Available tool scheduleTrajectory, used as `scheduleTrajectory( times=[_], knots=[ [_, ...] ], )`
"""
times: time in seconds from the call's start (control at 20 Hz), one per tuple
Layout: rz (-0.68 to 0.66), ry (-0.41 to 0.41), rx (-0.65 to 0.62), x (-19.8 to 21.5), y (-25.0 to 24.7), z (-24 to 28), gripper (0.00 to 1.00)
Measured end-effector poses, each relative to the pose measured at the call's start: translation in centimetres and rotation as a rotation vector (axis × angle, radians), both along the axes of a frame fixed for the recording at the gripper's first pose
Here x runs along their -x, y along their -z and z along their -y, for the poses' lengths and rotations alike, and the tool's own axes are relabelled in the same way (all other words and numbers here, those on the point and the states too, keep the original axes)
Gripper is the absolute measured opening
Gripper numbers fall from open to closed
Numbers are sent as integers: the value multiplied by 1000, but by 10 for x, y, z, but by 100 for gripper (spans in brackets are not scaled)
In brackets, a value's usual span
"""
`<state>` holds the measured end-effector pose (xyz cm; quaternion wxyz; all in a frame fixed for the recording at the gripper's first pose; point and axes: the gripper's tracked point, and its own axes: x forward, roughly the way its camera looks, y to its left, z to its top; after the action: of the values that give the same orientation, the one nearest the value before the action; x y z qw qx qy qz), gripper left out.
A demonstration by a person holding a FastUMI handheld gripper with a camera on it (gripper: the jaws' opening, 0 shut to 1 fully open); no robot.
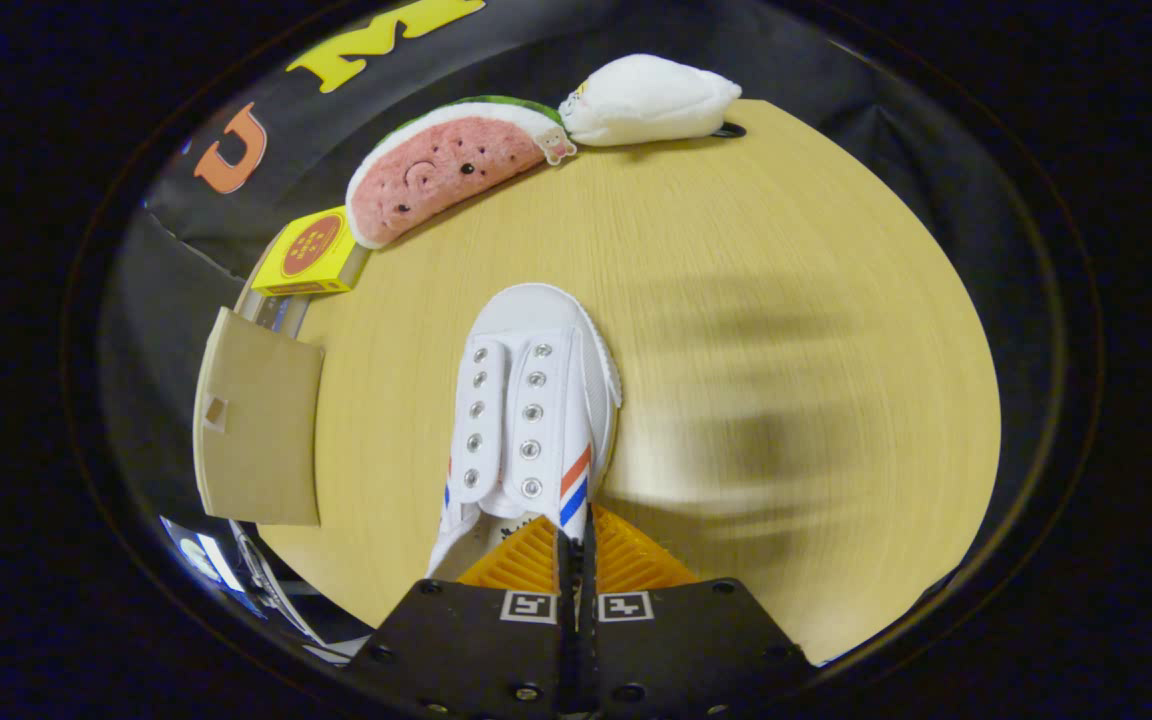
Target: Open the storage box then place both shoes into the box .Put the left shoe in first, then the right shoe, with the right side of both shoes facing outward in a uniform manner.
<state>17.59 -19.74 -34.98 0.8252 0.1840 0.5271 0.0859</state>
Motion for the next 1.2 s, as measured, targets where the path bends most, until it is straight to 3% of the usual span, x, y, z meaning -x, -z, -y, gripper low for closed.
scheduleTrajectory(
  times=[0.35,0.7,0.95,1.2],
  knots=[
    [113,23,-192,15,-54,-29,0],
    [218,-57,-132,23,-152,-96,0],
    [263,-143,-90,30,-208,-179,0],
    [261,-179,-99,29,-228,-276,0]
  ],
)
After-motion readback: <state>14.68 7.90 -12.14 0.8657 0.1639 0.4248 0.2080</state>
